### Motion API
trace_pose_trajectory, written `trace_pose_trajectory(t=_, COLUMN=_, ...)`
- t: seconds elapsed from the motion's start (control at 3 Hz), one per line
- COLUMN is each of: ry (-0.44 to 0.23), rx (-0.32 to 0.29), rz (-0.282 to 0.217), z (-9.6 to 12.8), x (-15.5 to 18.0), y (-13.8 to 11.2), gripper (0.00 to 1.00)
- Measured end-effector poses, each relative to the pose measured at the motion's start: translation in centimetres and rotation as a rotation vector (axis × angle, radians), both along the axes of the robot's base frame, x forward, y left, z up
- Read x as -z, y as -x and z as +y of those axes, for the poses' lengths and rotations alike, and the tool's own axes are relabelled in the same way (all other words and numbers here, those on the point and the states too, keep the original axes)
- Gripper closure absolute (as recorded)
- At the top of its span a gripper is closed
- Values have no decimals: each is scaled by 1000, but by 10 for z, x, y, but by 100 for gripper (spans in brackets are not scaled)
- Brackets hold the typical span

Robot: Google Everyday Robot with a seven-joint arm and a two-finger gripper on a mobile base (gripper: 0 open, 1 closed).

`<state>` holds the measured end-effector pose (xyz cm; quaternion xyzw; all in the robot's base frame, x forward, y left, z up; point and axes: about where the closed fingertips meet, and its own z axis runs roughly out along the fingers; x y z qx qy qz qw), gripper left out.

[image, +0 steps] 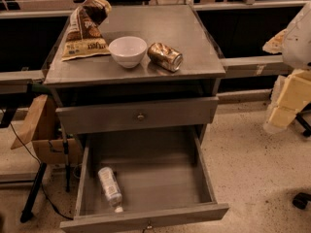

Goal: Pick blue plastic bottle from middle drawer and place on counter

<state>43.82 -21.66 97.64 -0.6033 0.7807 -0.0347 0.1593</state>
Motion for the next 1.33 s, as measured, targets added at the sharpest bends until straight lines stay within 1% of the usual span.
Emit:
trace_pose_trajectory(t=0.33, ry=0, rx=0, rz=0, z=0, x=0, y=0, gripper=0)
trace_pose_trajectory(t=0.67, ry=-36, rx=18, rz=14, z=32, x=16, y=7, gripper=0)
trace_pose_trajectory(t=1.0, ry=-153, rx=48, rz=37, z=128, x=52, y=28, gripper=0)
trace_pose_trajectory(t=1.33, ry=-238, rx=56, rz=147, z=220, x=124, y=43, gripper=0)
